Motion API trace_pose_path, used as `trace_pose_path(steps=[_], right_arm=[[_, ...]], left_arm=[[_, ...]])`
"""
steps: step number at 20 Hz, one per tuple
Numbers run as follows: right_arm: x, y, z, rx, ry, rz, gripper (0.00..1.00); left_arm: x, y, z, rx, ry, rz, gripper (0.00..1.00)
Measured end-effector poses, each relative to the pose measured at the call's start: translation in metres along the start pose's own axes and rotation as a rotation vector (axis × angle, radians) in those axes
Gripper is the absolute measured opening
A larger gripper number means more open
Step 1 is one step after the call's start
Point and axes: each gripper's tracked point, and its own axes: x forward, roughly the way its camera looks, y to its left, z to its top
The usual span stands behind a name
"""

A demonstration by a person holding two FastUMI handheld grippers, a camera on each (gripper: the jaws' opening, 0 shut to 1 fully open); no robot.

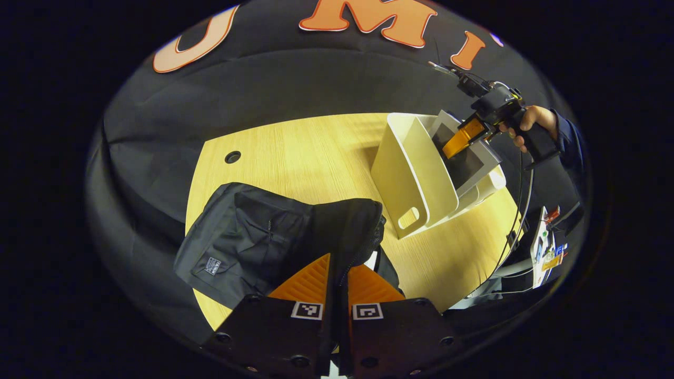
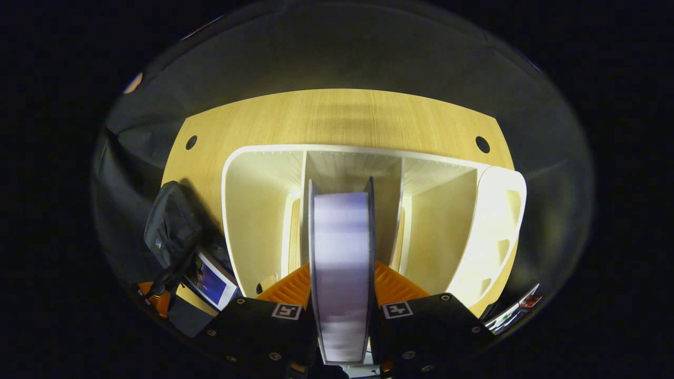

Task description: Open the schoolbag, grab two books from the bookshelf and put them into the schoolbag.

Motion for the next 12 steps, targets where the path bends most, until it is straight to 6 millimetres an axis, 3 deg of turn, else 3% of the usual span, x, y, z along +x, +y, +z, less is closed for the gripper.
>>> trace_pose_path(steps=[6,12], right_arm=[[-0.036,0.001,-0.023,0.087,-0.047,-0.013,0.40],[-0.056,0.011,-0.072,0.166,-0.054,-0.016,0.40]], left_arm=[[0.002,0.004,0.001,0.101,0.015,-0.072,0.07],[0.000,0.007,-0.001,0.173,0.012,-0.129,0.07]])
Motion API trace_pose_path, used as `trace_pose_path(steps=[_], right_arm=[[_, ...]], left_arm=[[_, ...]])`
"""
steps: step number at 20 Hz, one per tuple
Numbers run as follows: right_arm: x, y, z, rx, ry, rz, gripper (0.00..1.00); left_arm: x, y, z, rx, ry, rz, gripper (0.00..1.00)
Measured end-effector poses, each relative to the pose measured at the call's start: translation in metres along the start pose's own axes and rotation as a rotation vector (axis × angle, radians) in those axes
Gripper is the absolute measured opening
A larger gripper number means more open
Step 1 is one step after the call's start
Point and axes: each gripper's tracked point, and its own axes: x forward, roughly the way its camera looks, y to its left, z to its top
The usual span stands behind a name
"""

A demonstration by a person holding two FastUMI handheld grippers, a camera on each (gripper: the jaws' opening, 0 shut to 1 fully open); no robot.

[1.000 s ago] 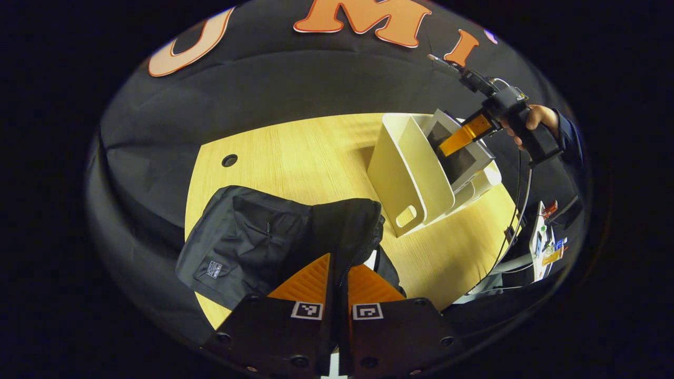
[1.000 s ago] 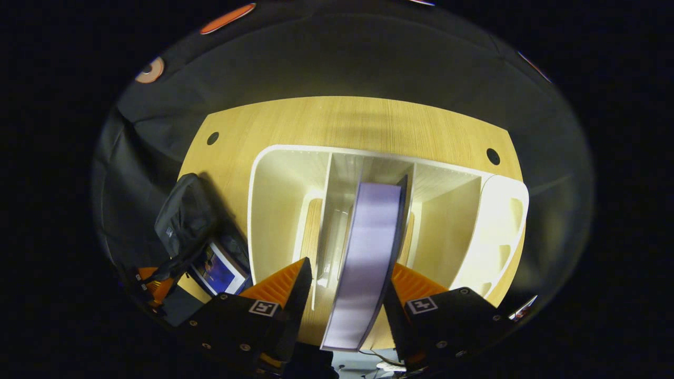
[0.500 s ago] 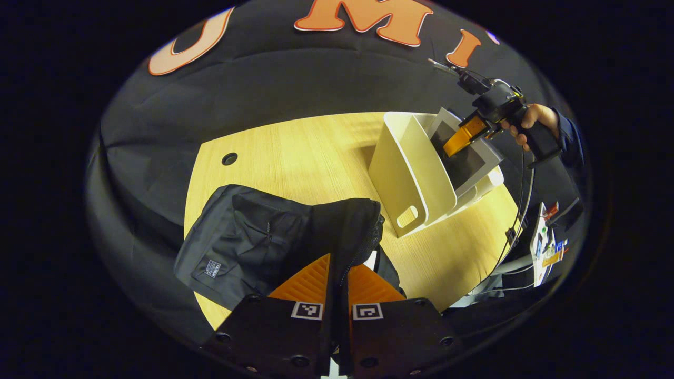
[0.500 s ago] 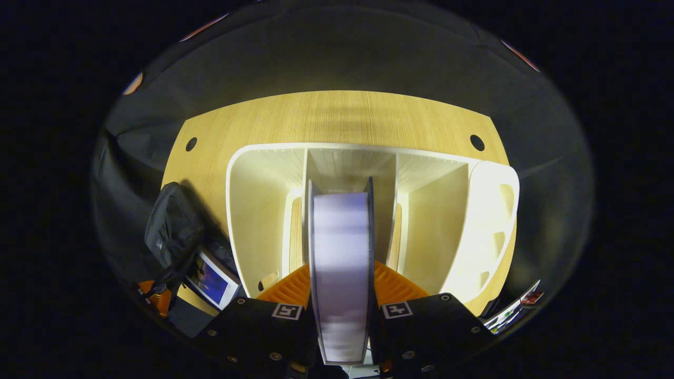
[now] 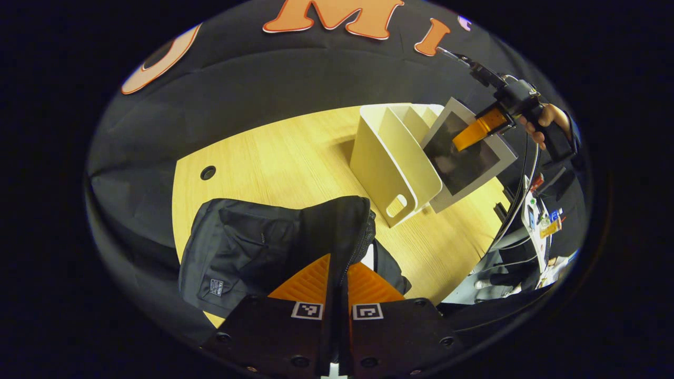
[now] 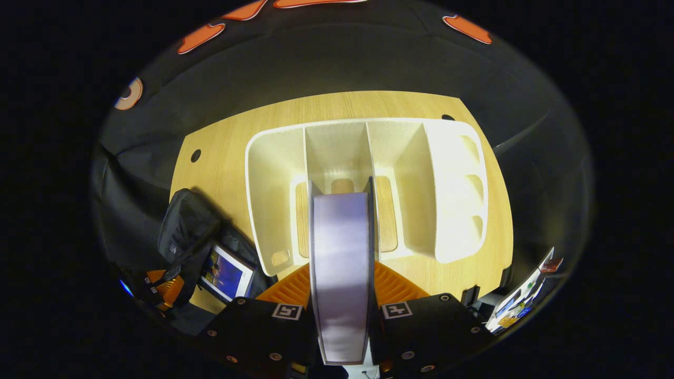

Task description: Open the schoolbag, grab two books from the bookshelf and put them into the schoolbag.

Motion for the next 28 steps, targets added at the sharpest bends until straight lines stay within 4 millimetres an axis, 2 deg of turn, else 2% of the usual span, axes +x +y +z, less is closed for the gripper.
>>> trace_pose_path(steps=[6,10,17,22,26,28], right_arm=[[-0.020,0.003,-0.042,0.075,-0.019,-0.011,0.40],[-0.033,0.013,-0.068,0.129,-0.041,0.007,0.40],[-0.044,0.026,-0.122,0.276,-0.069,0.059,0.40],[-0.049,0.042,-0.144,0.383,-0.101,0.160,0.40],[-0.058,0.055,-0.147,0.441,-0.144,0.250,0.40],[-0.060,0.059,-0.147,0.461,-0.172,0.285,0.40]], left_arm=[[-0.003,0.000,-0.003,0.064,0.001,-0.047,0.07],[-0.006,0.002,-0.004,0.108,-0.001,-0.070,0.07],[-0.008,0.001,-0.006,0.170,0.001,-0.112,0.07],[-0.010,0.003,-0.004,0.214,-0.004,-0.120,0.07],[-0.006,0.000,-0.003,0.235,-0.009,-0.122,0.07],[-0.017,0.003,0.001,0.246,-0.011,-0.121,0.07]])
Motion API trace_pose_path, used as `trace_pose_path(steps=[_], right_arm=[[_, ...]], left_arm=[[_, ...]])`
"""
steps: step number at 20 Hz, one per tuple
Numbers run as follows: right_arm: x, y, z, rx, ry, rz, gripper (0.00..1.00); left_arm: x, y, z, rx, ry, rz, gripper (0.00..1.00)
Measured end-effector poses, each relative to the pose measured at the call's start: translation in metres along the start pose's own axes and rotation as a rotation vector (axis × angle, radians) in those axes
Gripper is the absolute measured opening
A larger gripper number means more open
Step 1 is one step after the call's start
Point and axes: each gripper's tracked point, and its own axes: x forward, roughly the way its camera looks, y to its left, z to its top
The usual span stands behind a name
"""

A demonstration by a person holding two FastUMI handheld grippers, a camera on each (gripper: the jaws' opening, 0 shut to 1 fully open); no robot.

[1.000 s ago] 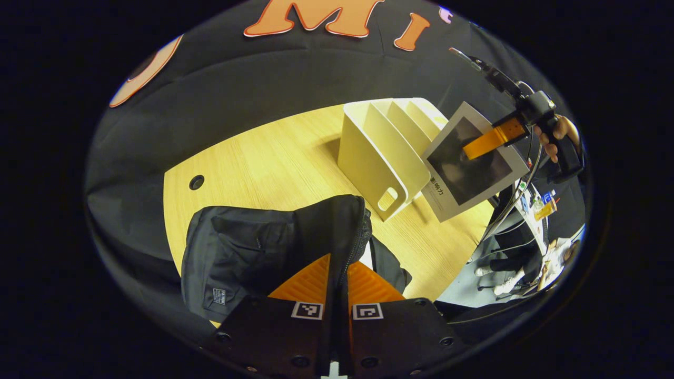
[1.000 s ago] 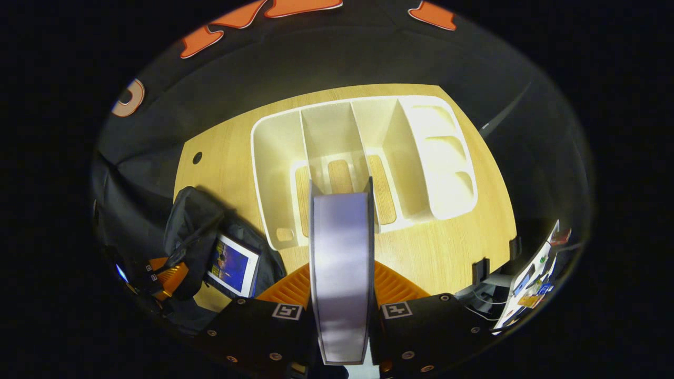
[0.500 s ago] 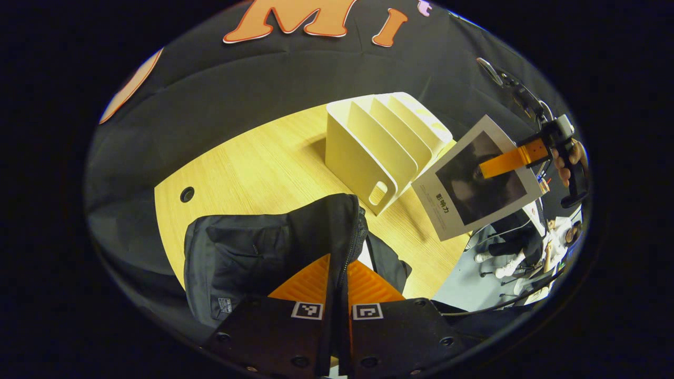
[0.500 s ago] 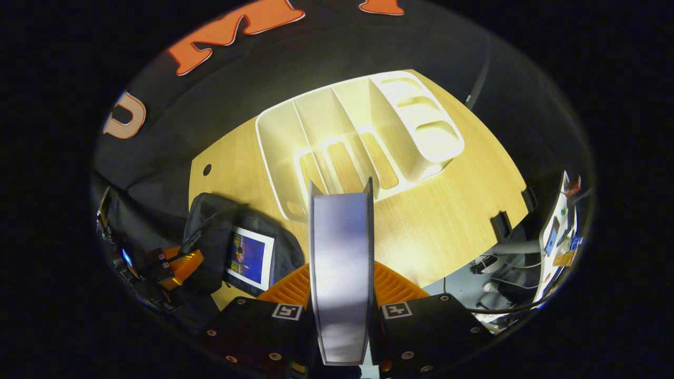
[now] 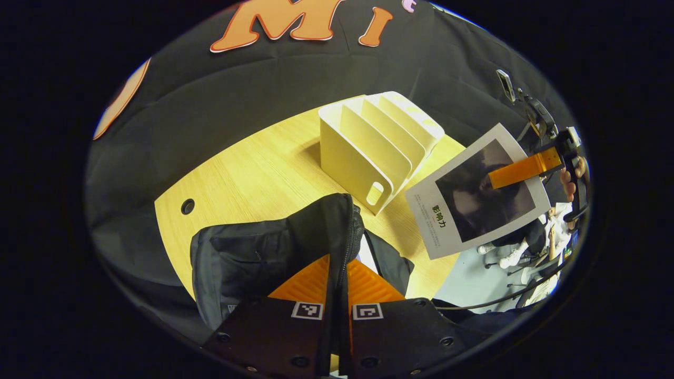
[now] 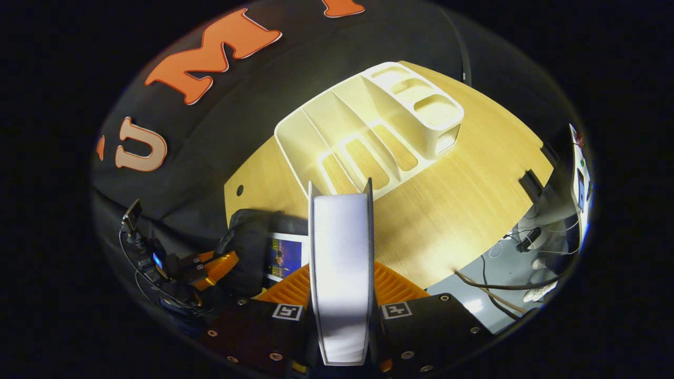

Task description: Open the schoolbag, grab two books from the bookshelf and put them into the schoolbag.

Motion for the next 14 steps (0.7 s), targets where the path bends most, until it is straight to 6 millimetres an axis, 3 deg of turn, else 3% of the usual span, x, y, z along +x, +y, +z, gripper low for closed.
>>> trace_pose_path(steps=[5,10,14], right_arm=[[0.000,0.017,-0.014,0.057,-0.030,0.118,0.40],[0.012,0.033,-0.032,0.065,-0.030,0.250,0.40],[0.026,0.059,-0.047,0.070,-0.023,0.342,0.40]], left_arm=[[-0.005,0.000,0.002,0.028,0.005,-0.003,0.07],[-0.005,0.001,0.004,0.032,-0.002,-0.006,0.06],[-0.006,0.000,0.007,0.022,-0.012,-0.004,0.06]])
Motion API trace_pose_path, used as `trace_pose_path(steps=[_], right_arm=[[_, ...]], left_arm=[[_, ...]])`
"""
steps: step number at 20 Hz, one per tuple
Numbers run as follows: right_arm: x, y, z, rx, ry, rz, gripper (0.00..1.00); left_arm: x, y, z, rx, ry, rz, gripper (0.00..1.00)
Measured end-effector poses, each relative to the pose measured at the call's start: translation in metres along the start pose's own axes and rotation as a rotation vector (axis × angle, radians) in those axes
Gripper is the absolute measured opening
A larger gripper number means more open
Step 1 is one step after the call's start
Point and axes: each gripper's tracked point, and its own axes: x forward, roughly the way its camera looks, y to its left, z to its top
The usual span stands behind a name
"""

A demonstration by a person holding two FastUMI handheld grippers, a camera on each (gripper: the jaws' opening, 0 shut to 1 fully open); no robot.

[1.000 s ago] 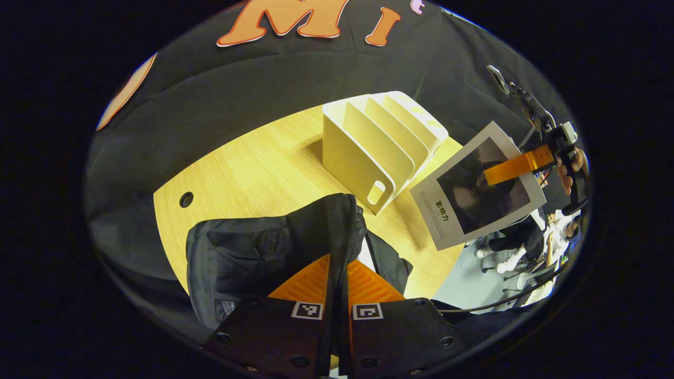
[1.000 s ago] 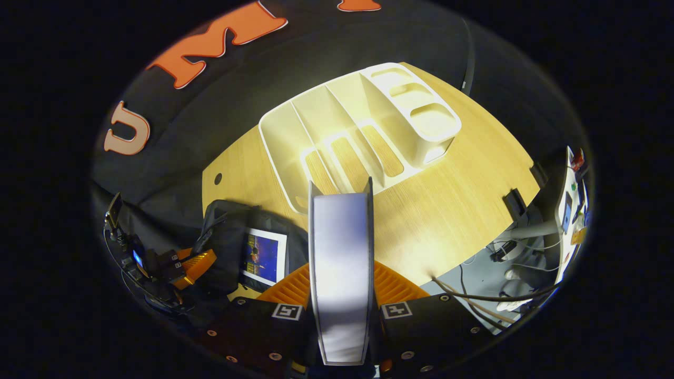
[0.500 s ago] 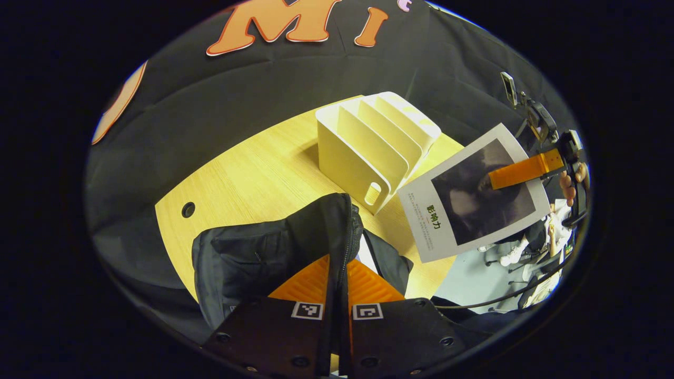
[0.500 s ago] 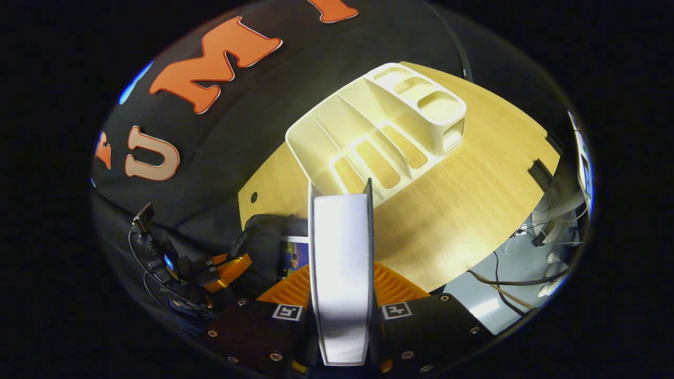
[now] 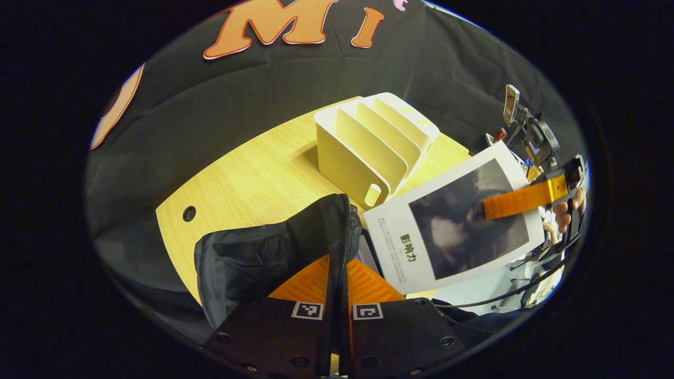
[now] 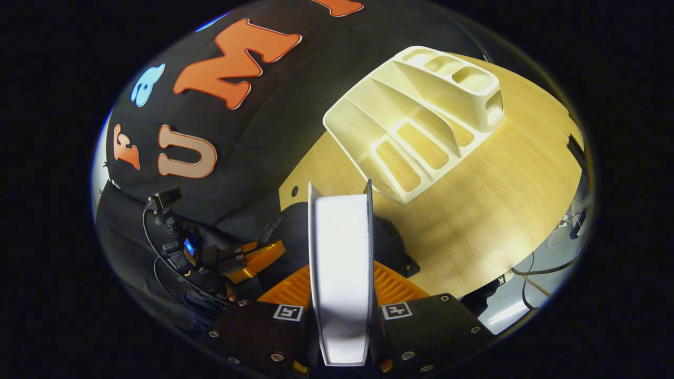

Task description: Open the schoolbag, grab two books from the bookshelf and put them into the schoolbag.

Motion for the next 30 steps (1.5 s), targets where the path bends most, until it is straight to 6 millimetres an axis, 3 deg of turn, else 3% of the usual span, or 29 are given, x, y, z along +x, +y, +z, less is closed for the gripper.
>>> trace_pose_path(steps=[9,16,30], right_arm=[[0.067,0.025,-0.024,0.025,0.026,0.136,0.39],[0.110,0.023,-0.031,0.062,0.010,0.163,0.39],[0.190,0.037,-0.047,0.158,0.005,0.286,0.39]], left_arm=[[-0.007,0.000,0.003,-0.028,-0.025,0.016,0.06],[-0.009,-0.004,0.008,-0.026,-0.032,0.007,0.06],[-0.006,-0.034,0.016,-0.029,-0.062,-0.050,0.06]])
